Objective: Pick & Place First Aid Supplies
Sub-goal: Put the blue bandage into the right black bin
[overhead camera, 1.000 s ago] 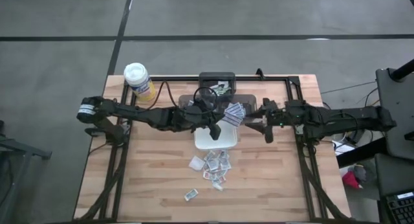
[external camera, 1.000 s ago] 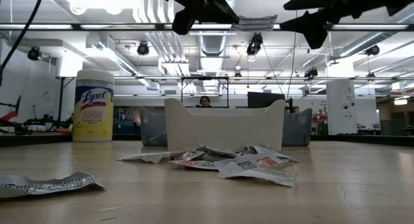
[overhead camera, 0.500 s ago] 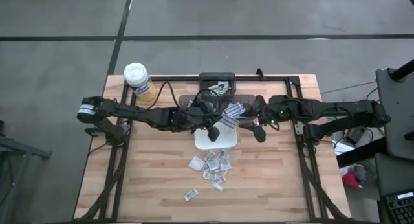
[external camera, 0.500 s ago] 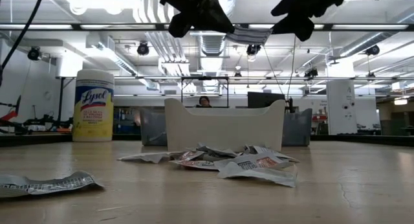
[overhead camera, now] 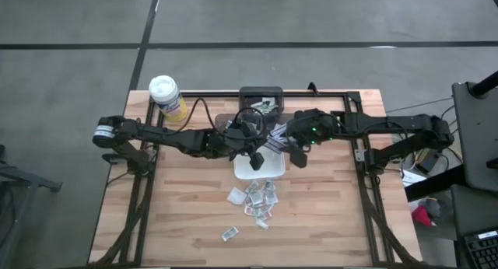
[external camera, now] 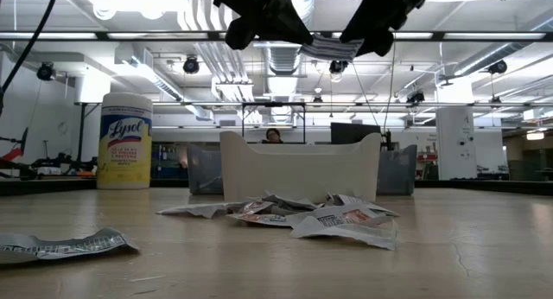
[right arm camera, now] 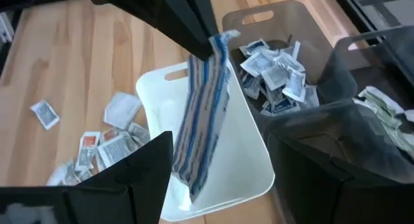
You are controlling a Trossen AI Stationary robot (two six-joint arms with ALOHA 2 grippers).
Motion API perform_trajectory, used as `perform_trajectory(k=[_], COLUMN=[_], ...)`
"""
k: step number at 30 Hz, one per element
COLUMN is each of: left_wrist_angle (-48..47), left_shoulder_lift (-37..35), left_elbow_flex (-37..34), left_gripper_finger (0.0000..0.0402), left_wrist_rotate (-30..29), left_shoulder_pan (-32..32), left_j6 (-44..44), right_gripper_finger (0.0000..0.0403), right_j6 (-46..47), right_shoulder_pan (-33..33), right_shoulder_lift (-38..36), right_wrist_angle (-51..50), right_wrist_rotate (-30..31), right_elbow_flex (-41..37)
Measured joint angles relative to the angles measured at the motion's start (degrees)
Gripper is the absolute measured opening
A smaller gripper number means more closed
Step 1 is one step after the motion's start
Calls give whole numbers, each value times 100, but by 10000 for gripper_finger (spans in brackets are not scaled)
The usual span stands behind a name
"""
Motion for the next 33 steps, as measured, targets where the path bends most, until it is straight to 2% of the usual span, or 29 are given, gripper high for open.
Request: perform_trajectory(k=[7,14,19,33], left_wrist_angle=[-85,-85,-96,-234], left_shoulder_lift=[0,0,0,0], left_elbow_flex=[-1,-2,-2,-7], left_gripper_finger=[0,0,0,0], left_wrist_rotate=[-17,-59,-57,-52], left_shoulder_pan=[0,0,0,-4], left_j6=[-1,-2,42,42], right_gripper_finger=[240,205,167,42], right_j6=[-373,-395,-404,-384], right_shoulder_pan=[-6,-10,-67,-194], right_shoulder_lift=[504,915,1049,943], right_wrist_angle=[-569,-753,-754,-745], right_wrist_rotate=[-6,-103,-300,-347], right_elbow_flex=[598,839,873,873])
